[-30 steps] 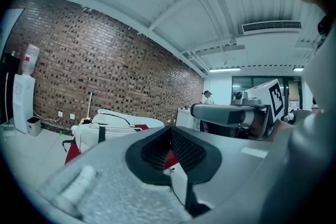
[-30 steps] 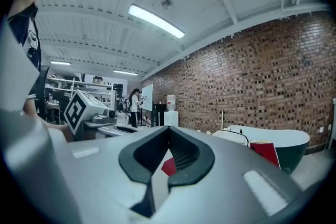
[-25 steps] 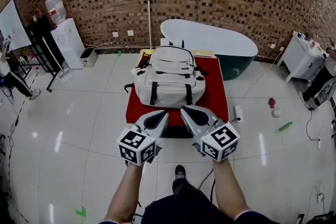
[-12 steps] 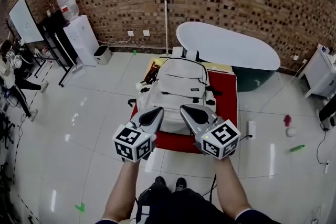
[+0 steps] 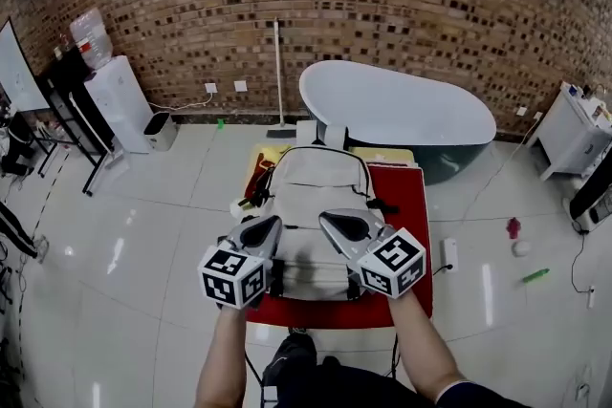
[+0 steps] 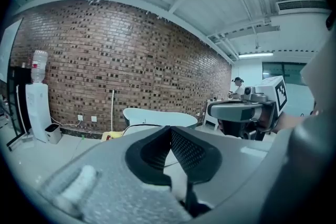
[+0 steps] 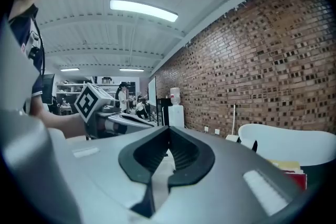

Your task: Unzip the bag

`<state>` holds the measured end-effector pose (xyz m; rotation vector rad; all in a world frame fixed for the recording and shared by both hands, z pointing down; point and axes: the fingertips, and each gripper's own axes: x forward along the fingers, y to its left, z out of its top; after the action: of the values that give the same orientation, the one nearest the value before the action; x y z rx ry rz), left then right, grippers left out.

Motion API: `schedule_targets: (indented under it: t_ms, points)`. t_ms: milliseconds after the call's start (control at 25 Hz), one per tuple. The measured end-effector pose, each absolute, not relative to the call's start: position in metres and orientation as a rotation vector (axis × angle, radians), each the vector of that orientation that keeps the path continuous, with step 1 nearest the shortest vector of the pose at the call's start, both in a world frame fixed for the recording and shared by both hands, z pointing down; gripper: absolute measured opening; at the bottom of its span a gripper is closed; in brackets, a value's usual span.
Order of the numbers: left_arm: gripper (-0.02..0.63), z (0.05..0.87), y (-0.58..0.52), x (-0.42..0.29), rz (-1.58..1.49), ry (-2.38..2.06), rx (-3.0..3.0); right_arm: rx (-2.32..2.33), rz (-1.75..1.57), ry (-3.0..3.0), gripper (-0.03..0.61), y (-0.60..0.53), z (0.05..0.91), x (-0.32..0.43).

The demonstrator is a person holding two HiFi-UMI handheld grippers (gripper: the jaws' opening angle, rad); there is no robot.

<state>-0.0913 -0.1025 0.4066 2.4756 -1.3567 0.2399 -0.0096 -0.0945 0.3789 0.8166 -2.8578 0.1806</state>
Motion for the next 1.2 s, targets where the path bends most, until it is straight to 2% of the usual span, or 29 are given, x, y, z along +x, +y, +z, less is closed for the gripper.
schedule_targets:
  t_ms: [520, 680, 760, 1200]
  points:
    - [-0.002, 0.472, -0.222, -0.121, 0.359, -1.246, 2.453, 0.891, 0.189, -2.674, 0.006, -0.206, 0.423, -0.038]
    - [-0.002, 0.501, -0.233, -0.124, 0.397, -1.247, 2.381, 0.821, 0.201, -2.627, 0.008, -0.229, 0.445, -0.040]
    - [-0.002, 0.504, -0.251, -0.128, 0.414, -1.260, 2.380, 0.781, 0.199, -2.626, 0.038, -0.248, 0.452, -0.048]
    - [-0.001, 0.550, -0.288, -0.160, 0.550, -1.368, 2.236, 0.518, 0.152, -2.540, 0.035, -0.299, 0.511, -0.103]
